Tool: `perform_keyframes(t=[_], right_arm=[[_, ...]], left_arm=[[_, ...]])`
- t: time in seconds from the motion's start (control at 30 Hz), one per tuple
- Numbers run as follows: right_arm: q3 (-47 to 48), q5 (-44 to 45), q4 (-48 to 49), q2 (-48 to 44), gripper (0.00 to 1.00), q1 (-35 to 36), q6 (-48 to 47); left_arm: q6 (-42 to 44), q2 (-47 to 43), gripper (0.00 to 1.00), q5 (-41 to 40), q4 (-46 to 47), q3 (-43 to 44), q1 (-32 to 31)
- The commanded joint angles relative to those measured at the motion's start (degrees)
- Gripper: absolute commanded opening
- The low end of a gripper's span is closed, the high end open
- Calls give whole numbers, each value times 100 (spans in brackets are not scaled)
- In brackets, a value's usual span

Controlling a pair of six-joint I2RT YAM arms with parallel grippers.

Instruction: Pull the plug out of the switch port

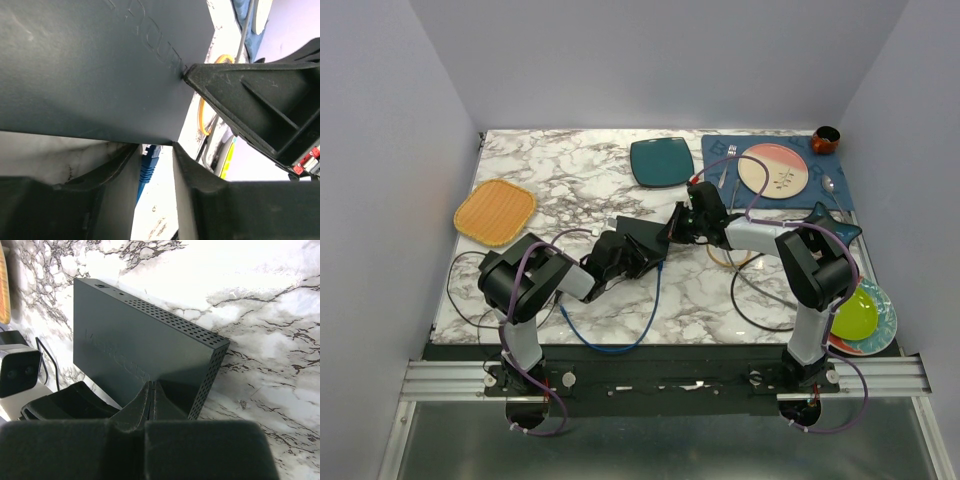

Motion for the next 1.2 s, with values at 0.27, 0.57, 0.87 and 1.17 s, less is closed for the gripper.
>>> perform_keyframes(t=[0.27,0.57,0.87,1.17], right_arm=[[-213,426,-822,430,1,15,-211],[-213,426,-822,447,1,15,-202],[-231,426,-813,465,1,15,-194],[-239,400,-805,465,1,15,-194]], left_arm=[[190,201,27,-6,-461,-193,-137],[216,184,36,47,-409,-263,-146],[216,272,33,65,-356,-289,-146],[172,298,7,21,-602,-114,-137]])
